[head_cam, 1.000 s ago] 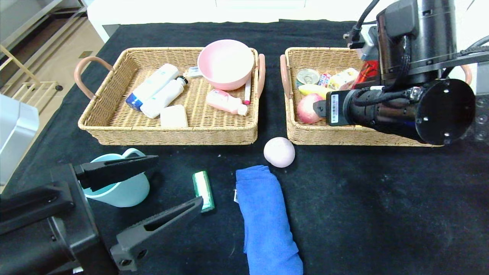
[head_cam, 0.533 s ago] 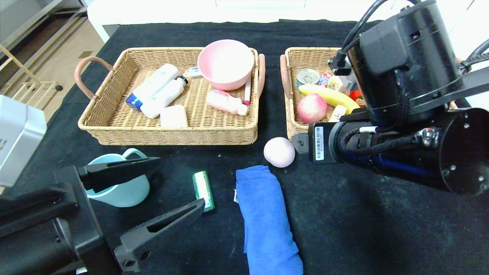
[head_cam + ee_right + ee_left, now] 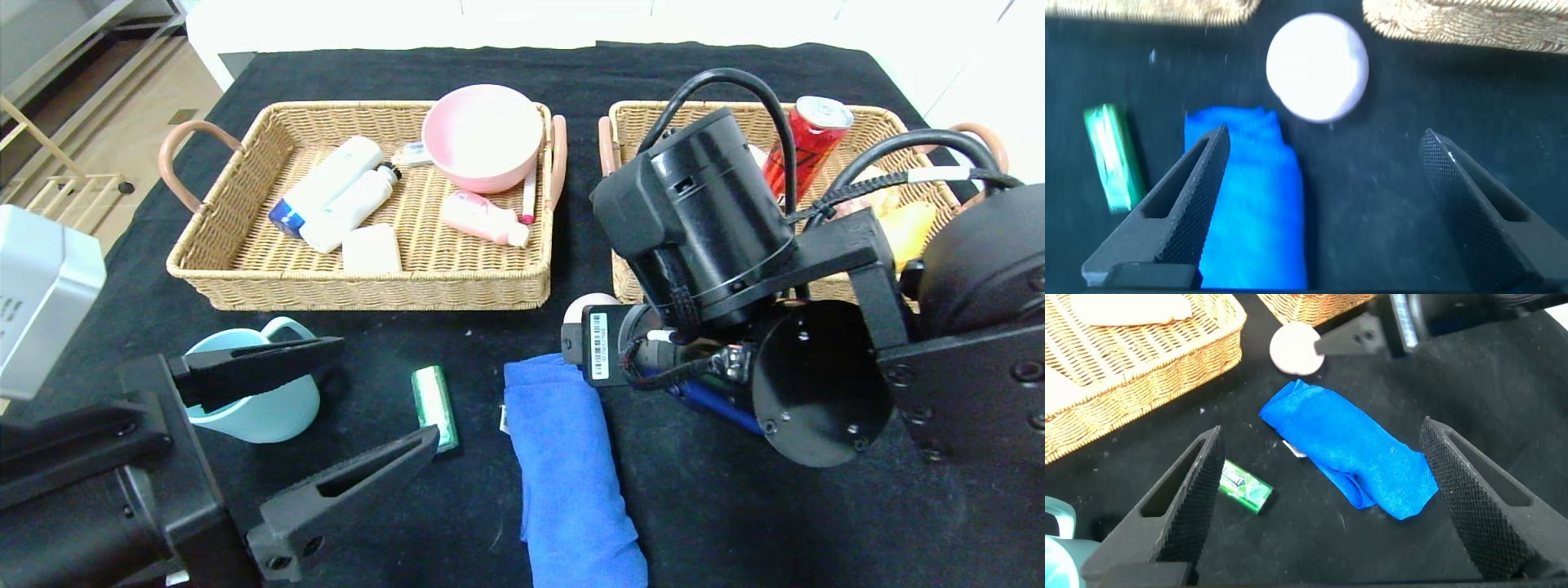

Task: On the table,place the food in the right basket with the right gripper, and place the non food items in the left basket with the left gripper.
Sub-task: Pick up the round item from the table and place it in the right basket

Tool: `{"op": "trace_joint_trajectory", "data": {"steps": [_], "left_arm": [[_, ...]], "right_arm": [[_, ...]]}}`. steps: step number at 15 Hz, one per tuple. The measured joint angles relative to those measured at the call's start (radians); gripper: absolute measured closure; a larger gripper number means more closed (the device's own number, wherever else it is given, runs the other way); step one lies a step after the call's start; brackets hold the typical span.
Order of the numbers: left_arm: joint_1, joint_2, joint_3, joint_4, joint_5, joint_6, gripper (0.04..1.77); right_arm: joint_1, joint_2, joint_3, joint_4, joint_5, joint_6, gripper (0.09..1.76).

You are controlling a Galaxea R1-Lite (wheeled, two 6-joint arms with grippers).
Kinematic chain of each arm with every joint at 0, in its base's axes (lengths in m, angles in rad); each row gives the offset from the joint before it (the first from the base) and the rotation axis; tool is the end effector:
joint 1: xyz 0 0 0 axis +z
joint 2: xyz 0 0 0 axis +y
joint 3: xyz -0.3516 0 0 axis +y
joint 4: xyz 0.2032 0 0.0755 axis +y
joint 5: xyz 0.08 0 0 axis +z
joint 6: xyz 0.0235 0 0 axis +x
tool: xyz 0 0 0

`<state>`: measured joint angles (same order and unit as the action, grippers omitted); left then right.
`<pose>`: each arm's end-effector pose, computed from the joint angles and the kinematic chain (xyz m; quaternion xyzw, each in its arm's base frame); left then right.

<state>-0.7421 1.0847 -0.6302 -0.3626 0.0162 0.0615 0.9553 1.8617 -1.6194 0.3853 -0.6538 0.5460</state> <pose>0.1141 -0.1041 0.2800 0.0457 0.0317 -0.3558 0.9329 0.2404 0.3151 0.3034 0.0394 0.2446 0.0798 0.9655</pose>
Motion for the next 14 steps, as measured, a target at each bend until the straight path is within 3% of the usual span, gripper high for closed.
{"op": "trace_joint_trajectory", "data": {"steps": [14], "left_arm": [[0.001, -0.002, -0.001, -0.002, -0.001, 0.001, 0.09]], "right_arm": [[-0.018, 0.132, -0.092, -0.01, -0.07, 0.114, 0.15]]}}
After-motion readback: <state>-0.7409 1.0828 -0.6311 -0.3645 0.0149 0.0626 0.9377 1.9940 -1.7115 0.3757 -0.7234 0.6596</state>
